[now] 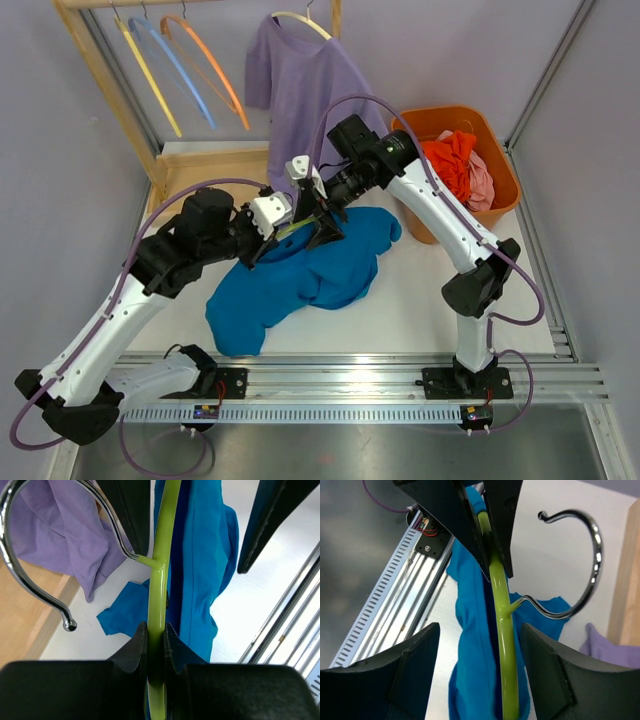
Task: Remove the t-shirt from the hanger
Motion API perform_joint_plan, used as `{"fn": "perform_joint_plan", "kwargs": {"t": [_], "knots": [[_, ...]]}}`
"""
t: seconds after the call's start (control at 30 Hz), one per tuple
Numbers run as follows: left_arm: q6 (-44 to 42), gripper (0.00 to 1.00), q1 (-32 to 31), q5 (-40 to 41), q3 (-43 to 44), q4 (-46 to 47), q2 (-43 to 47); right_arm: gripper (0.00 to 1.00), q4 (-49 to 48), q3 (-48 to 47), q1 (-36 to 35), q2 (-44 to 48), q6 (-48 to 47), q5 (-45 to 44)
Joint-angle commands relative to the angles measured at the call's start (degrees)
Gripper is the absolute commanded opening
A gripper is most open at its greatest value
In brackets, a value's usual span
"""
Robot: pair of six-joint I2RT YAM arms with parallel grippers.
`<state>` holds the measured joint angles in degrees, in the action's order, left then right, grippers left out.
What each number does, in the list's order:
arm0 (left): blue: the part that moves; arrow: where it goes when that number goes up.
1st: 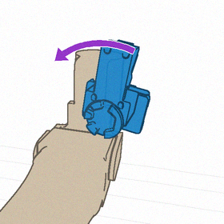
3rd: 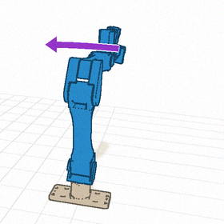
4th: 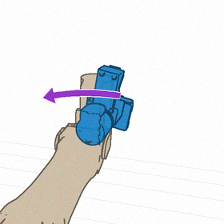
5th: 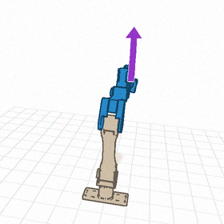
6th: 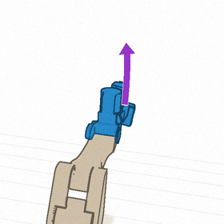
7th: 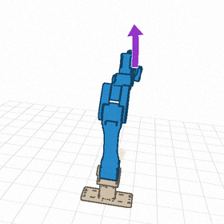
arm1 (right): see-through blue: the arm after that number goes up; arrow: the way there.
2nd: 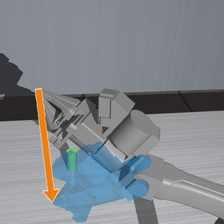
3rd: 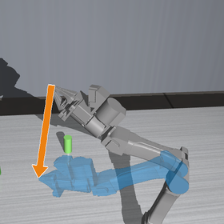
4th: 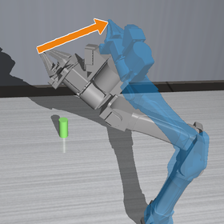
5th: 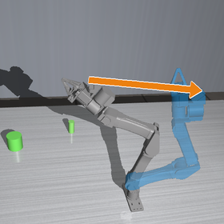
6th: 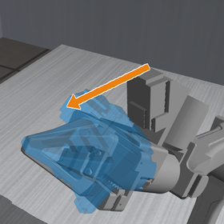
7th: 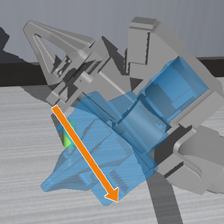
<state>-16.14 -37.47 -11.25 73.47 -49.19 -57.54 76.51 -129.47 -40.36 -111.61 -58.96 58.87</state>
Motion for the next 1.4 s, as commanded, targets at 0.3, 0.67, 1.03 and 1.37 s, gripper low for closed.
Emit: {"fn": "perform_joint_plan", "kwargs": {"t": [0.3, 0.67, 1.03, 1.37], "knots": [[-3.9, 0.0, -1.9, 0.79, 3.87, 7.09, 0.41, 0.33, 5.58, -1.23, -3.41, 0.25, 6.57, -1.04], [7.14, 0.41, -1.81, 6.49, 1.59, 13.76, 2.51, 0.0, -10.46, 9.83, -2.36, 8.93, 19.99, -9.55], [42.48, 0.98, -1.81, 16.78, -8.6, 17.63, 7.97, 0.0, -35.71, 34.98, 3.36, 23.89, 43.83, -31.51], [62.8, 0.96, -1.9, 19.68, -8.52, 14.12, -5.03, 0.0, -42.05, 37.19, 3.18, 24.87, 49.2, -38.75]]}}
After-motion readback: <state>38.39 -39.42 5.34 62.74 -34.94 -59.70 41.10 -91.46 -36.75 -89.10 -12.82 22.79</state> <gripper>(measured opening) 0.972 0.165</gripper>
